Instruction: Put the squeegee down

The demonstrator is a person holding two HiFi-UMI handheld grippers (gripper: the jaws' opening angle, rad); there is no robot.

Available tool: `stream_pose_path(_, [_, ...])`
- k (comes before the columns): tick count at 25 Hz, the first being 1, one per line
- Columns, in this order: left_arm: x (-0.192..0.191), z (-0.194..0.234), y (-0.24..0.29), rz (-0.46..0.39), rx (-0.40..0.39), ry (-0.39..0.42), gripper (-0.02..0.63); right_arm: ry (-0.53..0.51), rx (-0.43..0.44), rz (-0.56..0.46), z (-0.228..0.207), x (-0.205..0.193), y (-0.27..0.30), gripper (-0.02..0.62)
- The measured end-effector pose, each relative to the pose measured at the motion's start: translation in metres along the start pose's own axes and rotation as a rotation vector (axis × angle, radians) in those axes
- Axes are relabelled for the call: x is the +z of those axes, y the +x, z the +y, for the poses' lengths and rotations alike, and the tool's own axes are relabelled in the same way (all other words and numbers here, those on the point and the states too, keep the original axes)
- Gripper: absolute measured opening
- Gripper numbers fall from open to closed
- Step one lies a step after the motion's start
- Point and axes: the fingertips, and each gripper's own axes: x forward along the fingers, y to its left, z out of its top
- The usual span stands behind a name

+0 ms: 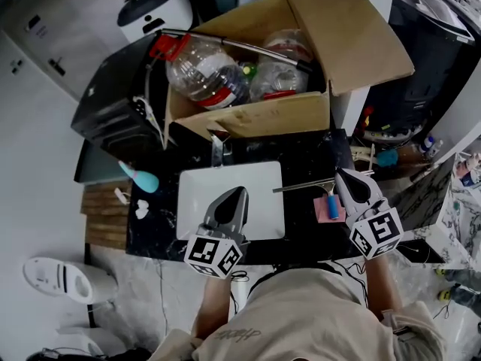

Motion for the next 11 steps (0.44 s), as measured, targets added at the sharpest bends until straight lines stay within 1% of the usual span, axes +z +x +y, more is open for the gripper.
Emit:
stream_pose_path(6, [-0.0020,-0.0028,-0.0021,0.004,-0.011,-0.005,0.014,0.007,-0.028,0.012,-0.0042,-0.0064,-0.0073,0.002])
stream_pose_path(11, [0.0018,-0.0012,-0.0010,-0.010,-0.006,0.001,0.014,0.020,-0.019,0.026,-0.0075,-0.0096,-0.0086,0.002])
